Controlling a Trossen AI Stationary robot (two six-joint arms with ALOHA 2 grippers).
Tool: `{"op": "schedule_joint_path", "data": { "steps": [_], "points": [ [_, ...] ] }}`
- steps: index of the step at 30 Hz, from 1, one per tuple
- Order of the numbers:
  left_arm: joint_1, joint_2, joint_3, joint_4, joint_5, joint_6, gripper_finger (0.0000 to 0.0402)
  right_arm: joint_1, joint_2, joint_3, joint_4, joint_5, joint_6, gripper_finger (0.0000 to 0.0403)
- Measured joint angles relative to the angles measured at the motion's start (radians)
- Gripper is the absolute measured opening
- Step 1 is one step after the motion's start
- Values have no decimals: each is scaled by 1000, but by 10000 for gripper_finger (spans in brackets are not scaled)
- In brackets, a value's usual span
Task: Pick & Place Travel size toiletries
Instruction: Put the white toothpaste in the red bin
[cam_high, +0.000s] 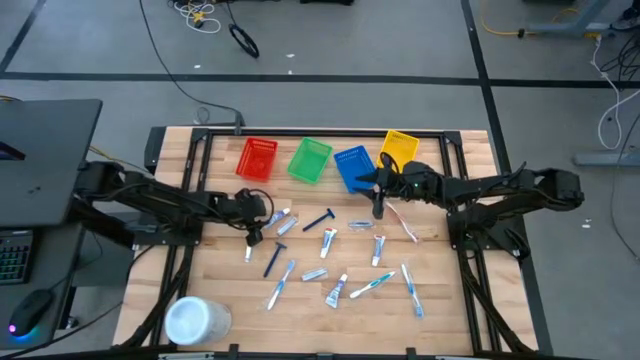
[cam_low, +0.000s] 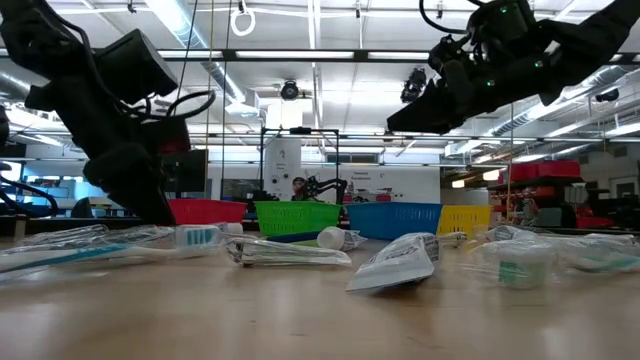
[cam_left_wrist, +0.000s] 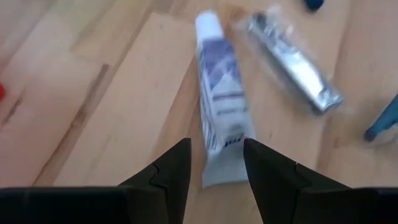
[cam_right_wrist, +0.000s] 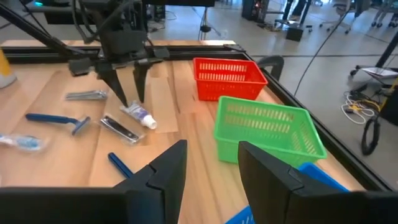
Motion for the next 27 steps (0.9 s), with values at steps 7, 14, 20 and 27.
{"op": "schedule_joint_path", "data": {
  "steps": [7, 14, 20, 27],
  "points": [
    [0, 41, 3, 15, 1, 0, 112, 0, 0, 0, 0, 0, 3, 154],
    [0, 41, 3, 9, 8, 0, 32, 0, 0, 0, 0, 0, 3, 154],
    [0, 42, 2, 10, 3, 7, 8, 0, 0, 0, 0, 0, 3, 154],
    [0, -13, -3, -15, -13, 8, 6, 0, 0, 0, 0, 0, 3, 154]
  ]
}}
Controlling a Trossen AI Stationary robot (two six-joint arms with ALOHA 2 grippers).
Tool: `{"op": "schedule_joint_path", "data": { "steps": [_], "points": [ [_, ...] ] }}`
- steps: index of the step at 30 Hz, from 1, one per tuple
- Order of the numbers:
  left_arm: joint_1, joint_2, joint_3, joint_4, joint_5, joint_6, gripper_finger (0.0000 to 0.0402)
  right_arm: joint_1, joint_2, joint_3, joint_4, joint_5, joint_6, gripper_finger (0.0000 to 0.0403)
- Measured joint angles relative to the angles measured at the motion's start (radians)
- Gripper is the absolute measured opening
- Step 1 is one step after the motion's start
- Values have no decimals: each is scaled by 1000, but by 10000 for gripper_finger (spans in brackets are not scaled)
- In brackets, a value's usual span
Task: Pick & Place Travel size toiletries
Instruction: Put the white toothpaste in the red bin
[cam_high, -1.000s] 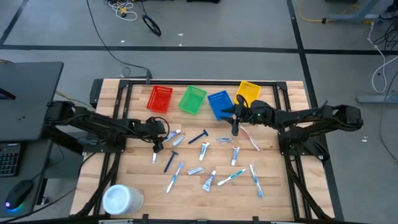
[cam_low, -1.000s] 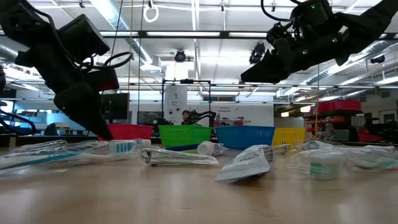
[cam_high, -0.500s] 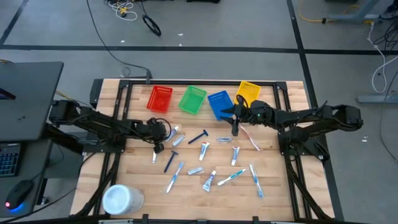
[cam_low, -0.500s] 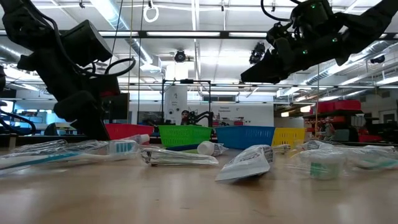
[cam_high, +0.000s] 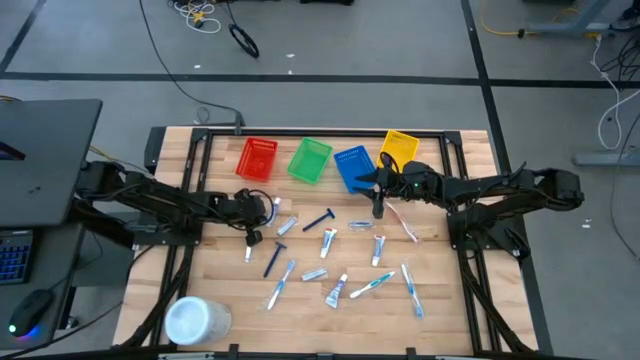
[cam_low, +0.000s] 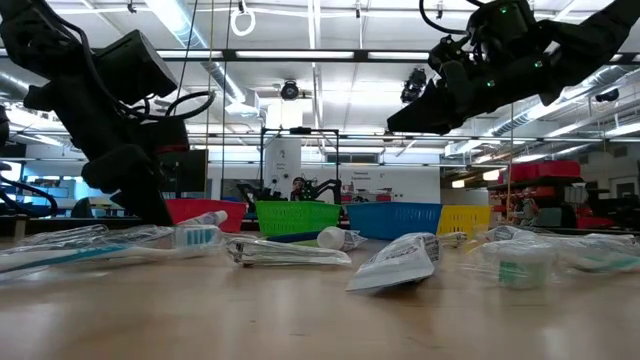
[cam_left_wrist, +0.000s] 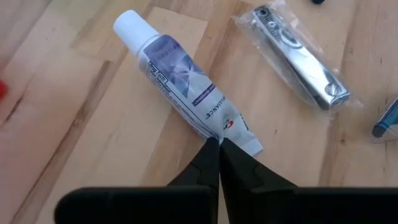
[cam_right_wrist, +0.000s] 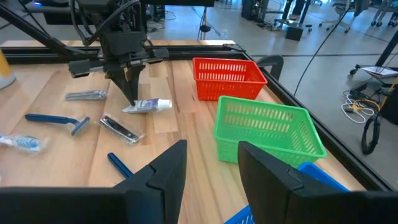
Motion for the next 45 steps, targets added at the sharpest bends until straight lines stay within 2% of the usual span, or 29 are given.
{"op": "schedule_joint_path", "data": {
  "steps": [8, 15, 19, 21, 25, 30, 34, 39, 45],
  "points": [
    [1, -149, 8, -15, -80, 26, 6, 0, 0, 0, 3, 0, 0, 154],
    [33, -232, 164, -300, -240, 73, 6, 0, 0, 0, 20, 0, 0, 154],
    [111, -235, 289, -470, -249, 73, 6, 0, 0, 0, 31, 0, 0, 154],
    [154, -235, 328, -488, -254, 73, 6, 0, 0, 0, 33, 0, 0, 154],
    [244, -235, 360, -485, -232, 122, 6, 0, 0, 0, 31, 0, 19, 154],
    [370, -227, 361, -482, -124, 198, 6, 0, 0, 0, 31, 0, 27, 154],
    [464, -206, 361, -480, -80, 256, 6, 0, 0, 0, 31, 0, 27, 154],
    [561, -121, 361, -479, -23, 310, 6, 0, 0, 0, 32, 0, 27, 154],
    [631, 31, 361, -436, -12, 341, 6, 0, 0, 0, 34, 0, 27, 154]
  ]
}}
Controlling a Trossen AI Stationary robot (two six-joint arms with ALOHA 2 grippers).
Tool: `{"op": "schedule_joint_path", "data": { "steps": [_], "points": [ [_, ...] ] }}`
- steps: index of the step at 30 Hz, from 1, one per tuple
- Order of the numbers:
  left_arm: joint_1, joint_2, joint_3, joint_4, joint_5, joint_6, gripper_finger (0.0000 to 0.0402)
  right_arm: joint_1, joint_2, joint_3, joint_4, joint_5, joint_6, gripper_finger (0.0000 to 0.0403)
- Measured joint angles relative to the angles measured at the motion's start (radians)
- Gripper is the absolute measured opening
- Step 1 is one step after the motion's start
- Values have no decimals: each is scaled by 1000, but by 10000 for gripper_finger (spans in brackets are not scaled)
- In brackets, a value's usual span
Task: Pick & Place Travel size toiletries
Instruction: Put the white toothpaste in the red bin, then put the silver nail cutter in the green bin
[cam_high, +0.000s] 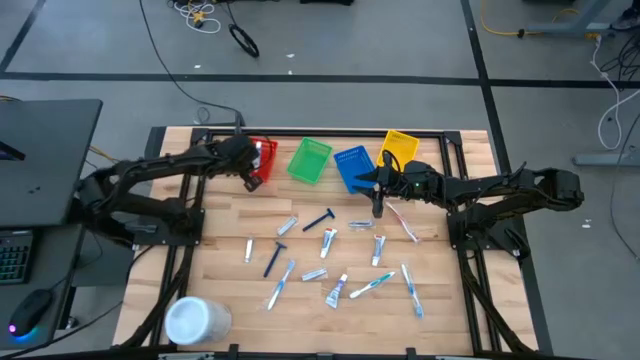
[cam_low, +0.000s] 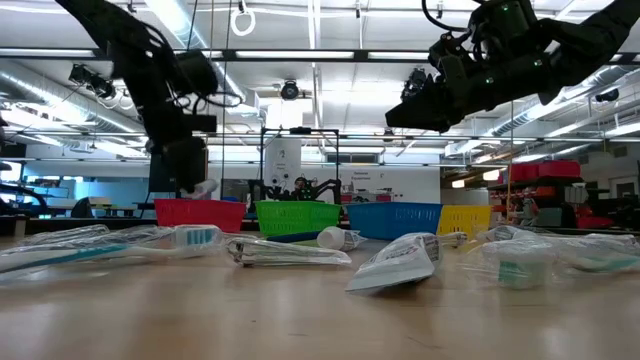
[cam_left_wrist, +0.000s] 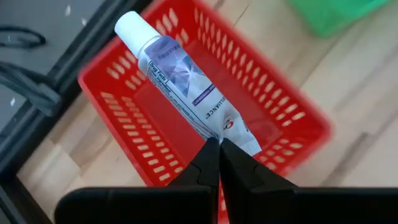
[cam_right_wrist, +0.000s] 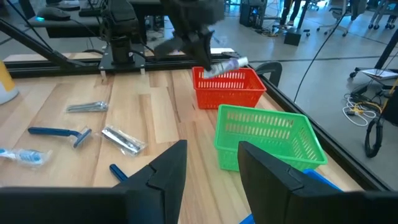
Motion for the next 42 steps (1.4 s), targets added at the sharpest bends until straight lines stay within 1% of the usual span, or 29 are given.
{"op": "schedule_joint_path", "data": {
  "steps": [4, 8, 15, 21, 23, 27, 32, 36, 42],
  "points": [
    [30, 77, 0, 34, 22, 1, 6, 0, 0, 0, 0, 0, 0, 154],
    [48, 129, 0, 65, 27, 5, 6, 0, 0, 0, 0, 0, 0, 154],
    [68, 187, 0, 88, 45, 23, 6, 0, 0, 0, 0, 0, 0, 154],
    [76, 207, 0, 97, 87, 42, 11, 0, 0, 0, -2, 0, 0, 154],
    [76, 207, 0, 96, 86, 42, 15, 0, 0, 0, -3, 0, 0, 154],
    [77, 207, 0, 96, 77, 42, 28, 0, 0, 0, -3, 0, 0, 154],
    [77, 207, 0, 97, 61, 42, 54, 0, 0, 0, -3, 0, 0, 154],
    [77, 206, 0, 96, 22, 40, 75, 0, 0, 0, -3, 0, 0, 154],
    [71, 193, 0, 88, 20, 15, 95, 0, 0, 0, -3, 0, 0, 154]
  ]
}}
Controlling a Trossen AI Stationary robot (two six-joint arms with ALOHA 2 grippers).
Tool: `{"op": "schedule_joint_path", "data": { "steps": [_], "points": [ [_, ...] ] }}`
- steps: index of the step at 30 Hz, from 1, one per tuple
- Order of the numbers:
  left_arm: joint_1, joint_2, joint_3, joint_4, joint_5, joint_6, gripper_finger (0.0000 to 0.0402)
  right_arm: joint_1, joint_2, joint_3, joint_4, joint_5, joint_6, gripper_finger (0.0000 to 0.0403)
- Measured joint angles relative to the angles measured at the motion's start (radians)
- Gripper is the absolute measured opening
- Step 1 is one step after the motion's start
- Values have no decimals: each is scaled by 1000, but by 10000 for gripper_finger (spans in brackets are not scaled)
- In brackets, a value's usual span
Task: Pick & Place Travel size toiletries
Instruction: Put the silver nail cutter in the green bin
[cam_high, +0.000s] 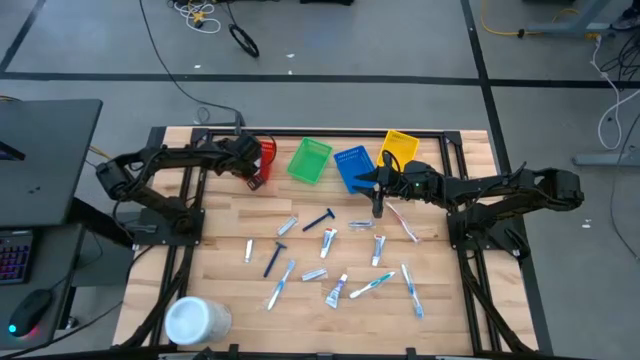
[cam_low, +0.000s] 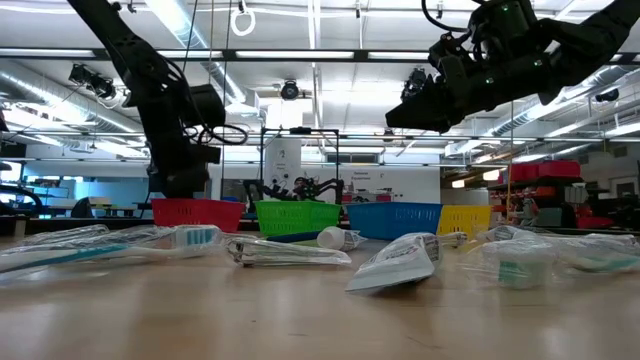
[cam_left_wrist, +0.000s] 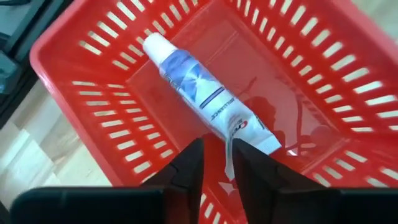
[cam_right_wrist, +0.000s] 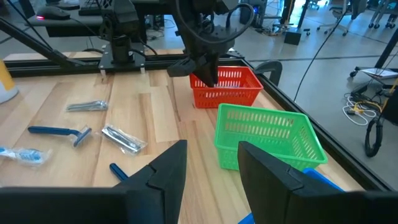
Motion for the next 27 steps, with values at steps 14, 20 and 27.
{"op": "schedule_joint_path", "data": {
  "steps": [14, 20, 27],
  "points": [
    [-138, -345, 0, -109, 123, -252, 100, 0, 0, 0, -1, 0, 0, 154],
    [-290, -433, 0, -172, 178, -426, 100, 0, 0, 0, -1, 0, 0, 154],
    [-457, -424, 0, -210, 143, -518, 101, 0, 0, 0, 0, 0, 0, 154]
  ]
}}
